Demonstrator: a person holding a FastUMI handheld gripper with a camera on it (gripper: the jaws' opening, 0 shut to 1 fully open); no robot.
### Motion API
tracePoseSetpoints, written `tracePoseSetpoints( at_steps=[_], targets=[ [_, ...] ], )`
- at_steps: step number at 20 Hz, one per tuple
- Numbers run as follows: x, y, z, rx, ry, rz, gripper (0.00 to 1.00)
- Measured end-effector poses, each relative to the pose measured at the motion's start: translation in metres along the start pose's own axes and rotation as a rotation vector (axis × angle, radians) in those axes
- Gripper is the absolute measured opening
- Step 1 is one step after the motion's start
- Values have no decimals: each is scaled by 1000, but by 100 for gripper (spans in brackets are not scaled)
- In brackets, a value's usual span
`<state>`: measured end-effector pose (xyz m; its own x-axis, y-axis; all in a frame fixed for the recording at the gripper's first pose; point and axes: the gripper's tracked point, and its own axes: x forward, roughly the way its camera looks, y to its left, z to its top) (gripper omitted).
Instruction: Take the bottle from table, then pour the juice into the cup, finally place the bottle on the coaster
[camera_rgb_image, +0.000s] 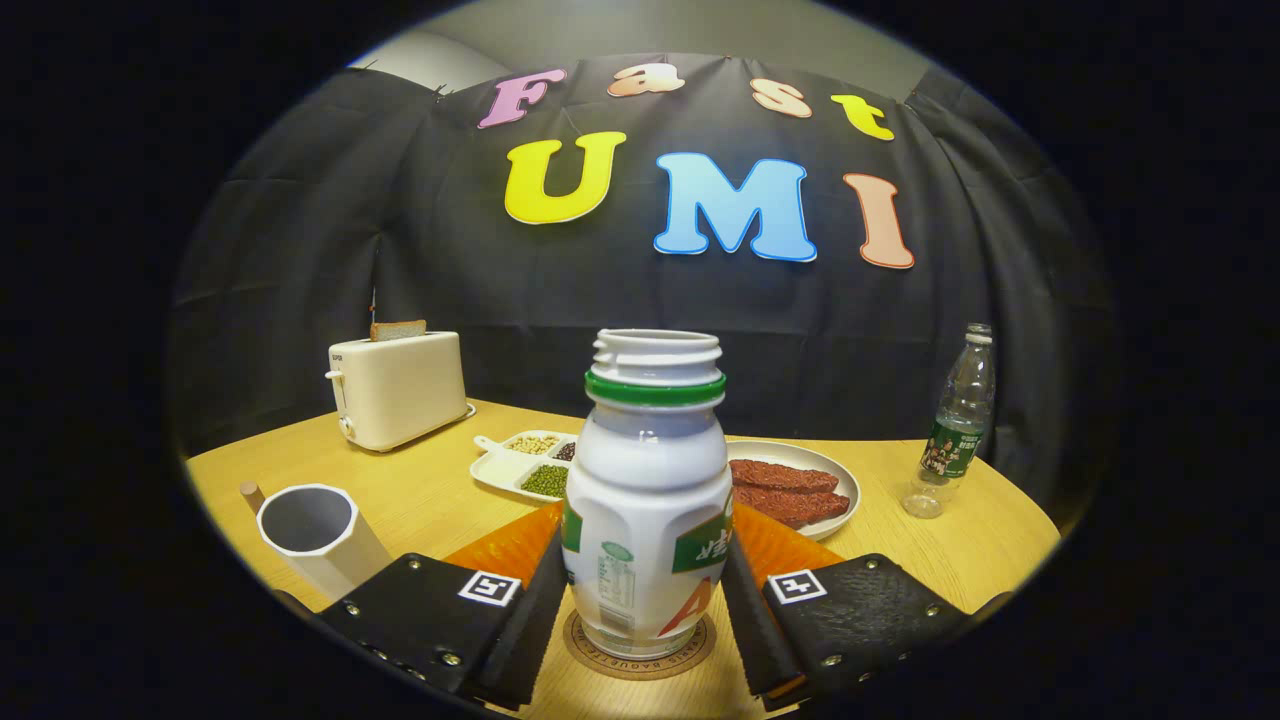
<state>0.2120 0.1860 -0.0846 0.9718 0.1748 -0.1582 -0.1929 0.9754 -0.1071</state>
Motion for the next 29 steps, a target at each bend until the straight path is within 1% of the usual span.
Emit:
tracePoseSetpoints(
  at_steps=[1, 2, 3, 7, 10, 11, 13, 16, 20, 23, 26, 29],
  targets=[
    [-1, 0, -1, 0, 0, 0, 80],
    [-5, 0, 2, 3, -10, 2, 92],
    [-6, 0, 5, 10, -22, 5, 95],
    [-28, -7, 11, 4, -40, -18, 95],
    [-59, -6, 11, 5, -51, 8, 95],
    [-70, -9, 9, 4, -54, 5, 95],
    [-92, -18, 9, -4, -62, -6, 95],
    [-123, -42, 15, 3, -84, -50, 95],
    [-159, -94, 24, -8, -128, -136, 95],
    [-180, -144, 19, 9, -134, -199, 95],
    [-193, -189, 11, 2, -143, -261, 95],
    [-196, -216, 4, -7, -152, -296, 95]
  ],
)
